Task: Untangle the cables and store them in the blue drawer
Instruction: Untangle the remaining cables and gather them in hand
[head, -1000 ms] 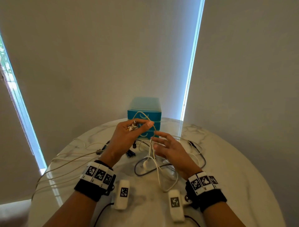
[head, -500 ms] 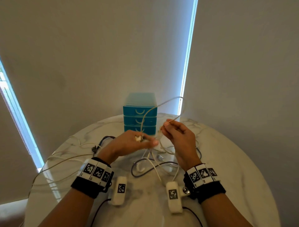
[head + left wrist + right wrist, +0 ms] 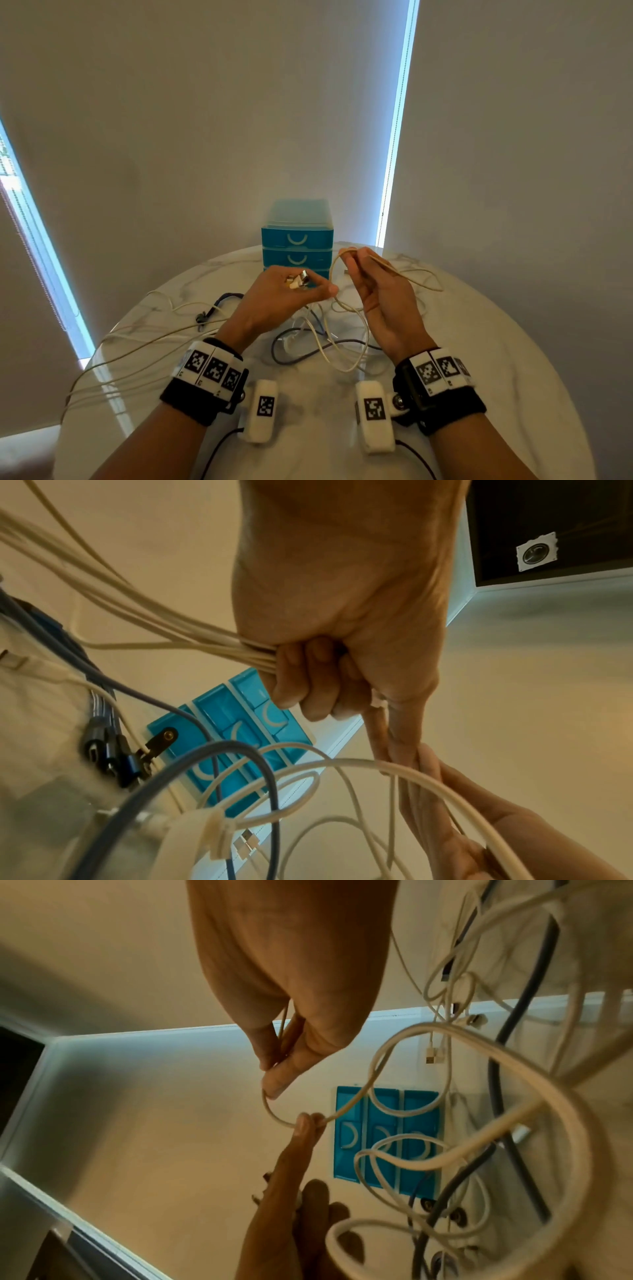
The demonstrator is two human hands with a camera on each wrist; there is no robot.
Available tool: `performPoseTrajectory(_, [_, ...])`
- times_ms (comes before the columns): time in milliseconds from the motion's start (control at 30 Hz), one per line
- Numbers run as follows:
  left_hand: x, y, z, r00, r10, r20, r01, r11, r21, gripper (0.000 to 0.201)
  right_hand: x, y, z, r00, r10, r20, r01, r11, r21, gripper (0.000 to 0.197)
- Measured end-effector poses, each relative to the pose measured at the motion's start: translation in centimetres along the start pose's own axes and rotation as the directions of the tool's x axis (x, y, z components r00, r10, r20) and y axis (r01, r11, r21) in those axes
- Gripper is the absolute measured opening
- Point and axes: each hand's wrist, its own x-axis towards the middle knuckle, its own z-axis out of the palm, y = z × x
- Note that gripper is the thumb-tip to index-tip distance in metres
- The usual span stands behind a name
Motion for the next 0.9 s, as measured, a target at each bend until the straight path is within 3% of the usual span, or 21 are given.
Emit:
performPoseTrajectory(67, [0.0,0.0,-0.5,0.992,0.000,-0.127,-0.008,0.998,-0.062,0.012,0.1,0.0,-0.3,0.999,0.021,0.037,-0.014,0.986,-0.166,0.033])
performPoseTrajectory(100, [0.0,0.0,-0.9,0.979,-0.011,-0.203,-0.012,0.994,-0.111,0.012,0.2,0.2,-0.8,0.998,0.032,0.056,-0.011,0.940,-0.341,0.038])
performPoseTrajectory(167, [0.1,0.0,-1.7,0.938,-0.048,-0.342,-0.035,0.971,-0.234,0.015,0.5,0.9,-2.0,0.989,0.084,0.119,0.028,0.693,-0.721,0.044])
performPoseTrajectory(233, [0.2,0.1,-2.5,0.871,-0.116,-0.477,-0.076,0.928,-0.366,0.018,0.9,1.6,-3.3,0.977,0.142,0.156,0.078,0.443,-0.893,0.034])
performPoseTrajectory(267, [0.3,0.0,-2.9,0.832,-0.156,-0.532,-0.101,0.901,-0.422,0.019,1.1,1.8,-4.0,0.982,0.124,0.144,0.083,0.401,-0.912,0.030])
performPoseTrajectory(367, [0.6,-0.8,-4.2,0.763,-0.279,-0.583,-0.127,0.820,-0.558,0.020,1.6,1.2,-5.5,1.000,-0.005,-0.020,-0.016,0.466,-0.884,0.032])
performPoseTrajectory(433, [0.6,-1.1,-4.6,0.778,-0.314,-0.544,-0.123,0.773,-0.623,0.016,1.6,0.7,-5.6,0.998,-0.026,-0.061,-0.039,0.507,-0.861,0.040])
performPoseTrajectory(533, [0.4,-0.9,-4.3,0.848,-0.277,-0.452,-0.112,0.741,-0.662,0.021,1.0,0.6,-4.1,0.998,-0.004,0.057,0.051,0.502,-0.863,0.051])
performPoseTrajectory(667, [0.5,-0.8,-3.9,0.899,-0.236,-0.369,-0.112,0.691,-0.714,0.015,0.2,2.1,-2.1,0.977,0.059,0.207,0.164,0.419,-0.893,0.039])
performPoseTrajectory(800, [0.6,-1.3,-4.1,0.898,-0.244,-0.366,-0.136,0.638,-0.758,0.019,0.0,2.9,-2.2,0.976,0.112,0.186,0.134,0.362,-0.922,0.026])
performPoseTrajectory(900, [0.6,-1.2,-4.0,0.891,-0.256,-0.376,-0.124,0.659,-0.742,0.024,-0.2,2.4,-2.2,0.983,0.023,0.180,0.157,0.383,-0.910,0.013])
